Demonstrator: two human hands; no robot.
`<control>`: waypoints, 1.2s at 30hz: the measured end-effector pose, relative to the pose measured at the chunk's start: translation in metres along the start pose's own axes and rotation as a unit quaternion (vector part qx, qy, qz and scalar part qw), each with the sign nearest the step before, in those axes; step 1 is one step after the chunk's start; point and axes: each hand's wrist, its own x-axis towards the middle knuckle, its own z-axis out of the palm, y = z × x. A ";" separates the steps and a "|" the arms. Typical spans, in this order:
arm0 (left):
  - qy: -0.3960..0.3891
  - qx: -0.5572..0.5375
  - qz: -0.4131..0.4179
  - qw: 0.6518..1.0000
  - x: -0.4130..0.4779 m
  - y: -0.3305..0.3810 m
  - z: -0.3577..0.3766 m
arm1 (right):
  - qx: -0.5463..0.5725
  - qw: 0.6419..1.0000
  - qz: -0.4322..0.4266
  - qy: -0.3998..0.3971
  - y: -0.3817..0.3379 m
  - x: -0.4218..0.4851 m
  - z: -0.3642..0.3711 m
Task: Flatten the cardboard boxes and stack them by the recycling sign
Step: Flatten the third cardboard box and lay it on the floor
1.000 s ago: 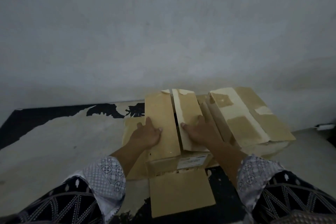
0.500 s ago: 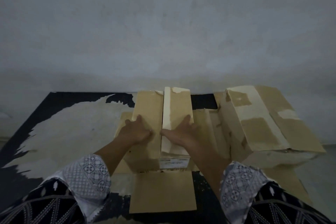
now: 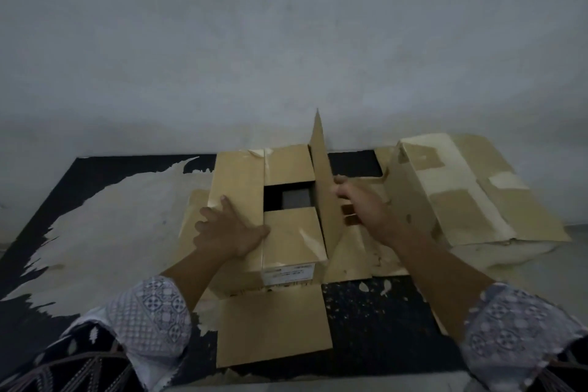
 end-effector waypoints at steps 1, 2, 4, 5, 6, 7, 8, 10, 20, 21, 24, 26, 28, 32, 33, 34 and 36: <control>0.000 -0.001 0.006 1.000 0.001 -0.001 0.000 | 0.022 0.999 0.000 0.027 0.005 -0.005 -0.012; 0.002 -0.002 0.010 1.000 0.002 -0.002 0.001 | 0.030 0.998 0.009 0.057 0.011 -0.008 -0.022; 0.009 -0.006 0.015 1.000 0.004 -0.004 0.001 | 0.006 0.995 0.031 0.092 0.024 -0.010 -0.036; 0.012 -0.006 0.017 1.000 0.004 -0.005 0.000 | -0.021 0.993 0.043 0.104 0.032 -0.009 -0.040; 0.012 -0.007 0.018 1.000 0.004 -0.006 0.000 | -0.052 0.990 0.060 0.113 0.041 -0.009 -0.042; 0.013 -0.009 0.019 1.000 0.005 -0.008 0.000 | -0.090 0.986 0.078 0.118 0.049 -0.008 -0.041; 0.012 -0.014 0.021 1.000 0.005 -0.009 -0.002 | -0.128 0.980 0.096 0.115 0.056 -0.007 -0.037; 0.000 -0.028 0.024 0.999 0.004 -0.011 -0.005 | -0.187 0.973 0.117 0.067 0.066 -0.005 -0.020; -0.126 -0.442 0.094 0.883 -0.014 -0.080 -0.077 | -0.253 0.962 0.082 0.066 0.062 0.021 0.041; -0.083 -0.463 0.086 0.878 -0.016 -0.091 -0.086 | -0.276 0.956 0.082 0.066 0.060 0.023 0.042; 0.052 -0.432 0.042 0.899 -0.008 -0.130 -0.095 | -0.309 0.945 0.078 0.070 0.055 0.029 0.044; 0.069 -0.328 0.010 0.942 0.000 -0.150 -0.086 | -0.299 0.950 0.061 0.074 0.054 0.030 0.049; 0.043 -0.206 -0.029 0.977 0.004 -0.159 -0.069 | -0.300 0.951 0.037 0.071 0.058 0.030 0.054; 0.020 -0.092 -0.003 0.996 0.003 -0.137 -0.027 | -0.302 0.952 0.024 0.043 0.057 0.022 0.061; 0.026 -0.089 0.028 0.995 0.002 -0.127 -0.016 | -0.293 0.956 0.010 0.031 0.056 0.019 0.060; 0.034 -0.091 0.063 0.993 0.002 -0.119 -0.007 | -0.304 0.953 0.008 0.015 0.053 0.018 0.058; 0.049 -0.110 0.106 0.987 0.000 -0.106 0.004 | -0.360 0.932 0.027 -0.024 0.048 0.018 0.053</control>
